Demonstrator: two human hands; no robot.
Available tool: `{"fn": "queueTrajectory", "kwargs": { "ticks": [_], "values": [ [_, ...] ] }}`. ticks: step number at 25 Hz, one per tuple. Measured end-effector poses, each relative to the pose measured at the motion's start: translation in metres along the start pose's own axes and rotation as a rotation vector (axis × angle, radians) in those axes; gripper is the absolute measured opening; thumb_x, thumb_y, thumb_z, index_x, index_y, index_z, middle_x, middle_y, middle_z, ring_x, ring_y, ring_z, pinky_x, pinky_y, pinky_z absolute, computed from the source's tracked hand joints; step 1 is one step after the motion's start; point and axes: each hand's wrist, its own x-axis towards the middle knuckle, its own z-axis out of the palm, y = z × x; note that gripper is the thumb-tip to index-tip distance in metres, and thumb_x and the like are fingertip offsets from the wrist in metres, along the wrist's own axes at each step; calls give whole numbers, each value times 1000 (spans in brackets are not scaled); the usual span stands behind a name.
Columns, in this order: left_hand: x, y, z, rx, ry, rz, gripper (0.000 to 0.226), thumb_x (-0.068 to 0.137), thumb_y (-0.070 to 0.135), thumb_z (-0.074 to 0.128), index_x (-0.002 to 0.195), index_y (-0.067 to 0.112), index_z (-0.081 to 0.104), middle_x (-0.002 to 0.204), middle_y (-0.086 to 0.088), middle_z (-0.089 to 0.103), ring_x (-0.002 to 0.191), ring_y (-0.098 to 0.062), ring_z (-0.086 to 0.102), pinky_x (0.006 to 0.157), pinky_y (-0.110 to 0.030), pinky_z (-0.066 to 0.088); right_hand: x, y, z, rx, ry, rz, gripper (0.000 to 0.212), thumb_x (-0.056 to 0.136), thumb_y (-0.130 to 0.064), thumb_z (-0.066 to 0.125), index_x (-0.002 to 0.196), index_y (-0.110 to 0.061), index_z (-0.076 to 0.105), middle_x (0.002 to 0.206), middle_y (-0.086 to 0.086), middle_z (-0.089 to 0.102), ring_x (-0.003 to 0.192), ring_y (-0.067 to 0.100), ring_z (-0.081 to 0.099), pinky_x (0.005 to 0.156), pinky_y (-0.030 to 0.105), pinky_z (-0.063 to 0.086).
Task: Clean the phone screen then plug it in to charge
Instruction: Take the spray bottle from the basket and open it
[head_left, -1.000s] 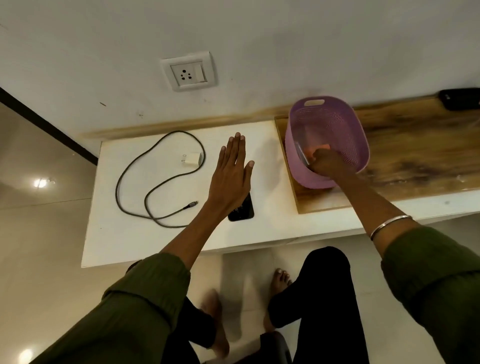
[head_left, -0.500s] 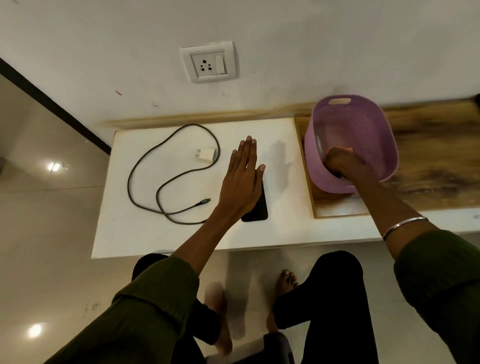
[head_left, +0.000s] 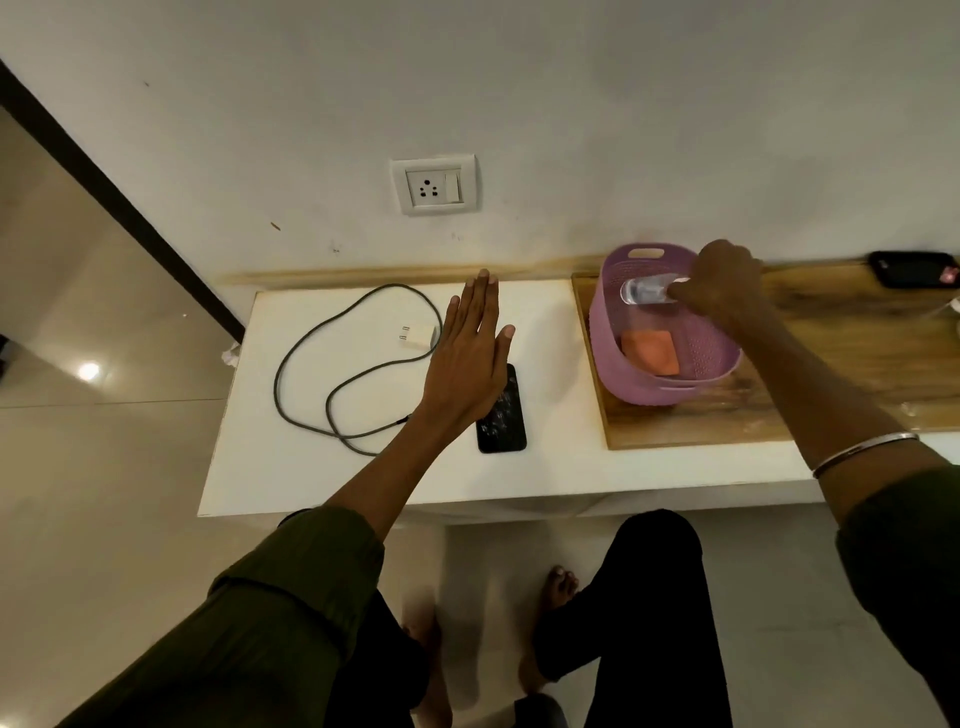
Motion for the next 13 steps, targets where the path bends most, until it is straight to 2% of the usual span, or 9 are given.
{"fn": "queueTrajectory", "kwargs": {
  "ticks": [3, 7, 10, 13],
  "values": [
    [-9, 10, -20, -3, 27, 15, 58, 107, 30, 24, 156, 6, 5, 166, -8, 2, 153, -18, -4, 126, -36, 2, -19, -18, -39, -2, 113, -38, 30, 65, -22, 77, 82, 2, 72, 81, 21, 71, 79, 36, 66, 75, 35, 47],
    [-21, 25, -45, -33, 67, 26, 58, 107, 28, 26, 156, 7, 6, 166, -7, 3, 153, -17, -3, 125, -32, 1, -60, -44, -73, 59, 183, -187, 25, 63, -30, 74, 74, -8, 74, 71, 12, 72, 69, 28, 66, 74, 37, 53],
    [-34, 35, -57, -67, 70, 47, 57, 107, 28, 28, 157, 10, 6, 166, -4, 5, 153, -15, -1, 125, -30, 3, -91, -65, -80, 119, 127, -253, 16, 63, -27, 75, 75, -17, 77, 66, 0, 70, 67, 20, 65, 62, 28, 46],
    [-49, 48, -67, -185, -28, 59, 59, 106, 38, 32, 157, 19, 11, 165, 1, 15, 151, -11, 13, 122, -31, 18, -120, -85, -76, 152, 7, -309, 23, 66, -32, 79, 83, -18, 78, 75, 1, 74, 71, 17, 67, 62, 25, 46]
  ]
}}
